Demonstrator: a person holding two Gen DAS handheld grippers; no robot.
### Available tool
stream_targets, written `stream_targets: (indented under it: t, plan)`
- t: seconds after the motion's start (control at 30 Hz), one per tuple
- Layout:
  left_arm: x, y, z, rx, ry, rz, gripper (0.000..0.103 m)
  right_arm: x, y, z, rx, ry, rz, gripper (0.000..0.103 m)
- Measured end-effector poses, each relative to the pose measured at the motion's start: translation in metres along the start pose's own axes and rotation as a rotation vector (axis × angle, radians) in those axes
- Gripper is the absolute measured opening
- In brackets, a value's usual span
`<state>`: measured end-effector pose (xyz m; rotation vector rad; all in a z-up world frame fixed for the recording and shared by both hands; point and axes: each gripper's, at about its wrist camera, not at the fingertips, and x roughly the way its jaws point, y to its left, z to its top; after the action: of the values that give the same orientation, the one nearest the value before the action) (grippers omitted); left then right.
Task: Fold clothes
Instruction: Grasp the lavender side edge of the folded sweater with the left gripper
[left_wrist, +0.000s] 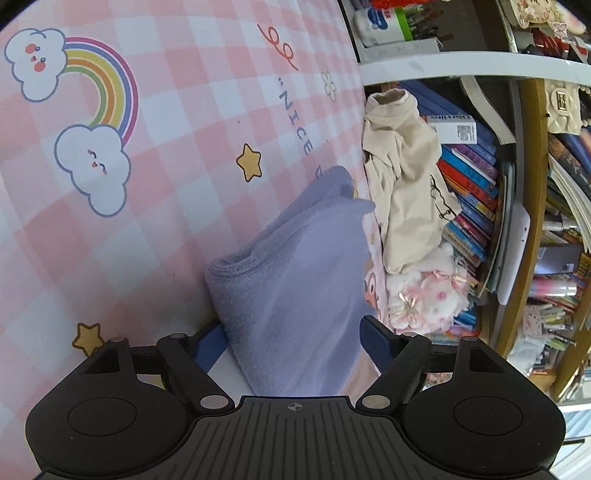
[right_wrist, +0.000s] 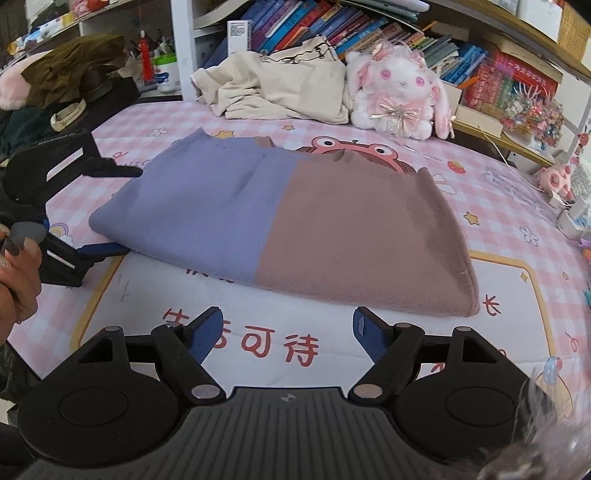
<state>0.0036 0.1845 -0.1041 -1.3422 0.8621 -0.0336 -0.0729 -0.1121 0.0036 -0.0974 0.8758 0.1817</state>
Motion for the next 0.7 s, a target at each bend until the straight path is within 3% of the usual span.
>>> stream_targets:
  t: [0.13,0.2,0.27,0.43,0.47,0.53,0.6,0.7]
  plan:
    - [0.002,-0.001,0.001,0.012,-0.009,0.050,0.038,0.001,-0.001,0.003,0.011,-0.002,-0.004,0.077]
    - [0.002,0.001,0.003,0.012,-0.005,0.076,0.026,0.002,-0.002,0.003,0.013,-0.001,-0.001,0.076]
    - [-0.004,-0.010,-0.001,0.111,-0.016,0.067,0.014,0.003,-0.002,0.004,0.016,0.000,0.002,0.076]
    - [-0.020,-0.054,-0.022,0.525,-0.057,0.032,0.015,0.007,-0.001,0.006,0.018,0.008,0.010,0.077]
    - [-0.018,-0.052,-0.021,0.521,-0.047,0.043,0.015,0.007,-0.001,0.006,0.015,0.007,0.012,0.077]
    - [-0.010,-0.037,-0.011,0.418,-0.015,0.081,0.019,0.008,0.000,0.006,0.008,0.006,0.015,0.077]
    - [-0.004,-0.022,-0.001,0.311,0.020,0.076,0.026,0.008,0.001,0.007,0.002,0.007,0.017,0.077]
    - [0.000,-0.007,0.005,0.216,0.016,0.060,0.028,0.009,0.001,0.007,-0.001,0.013,0.015,0.077]
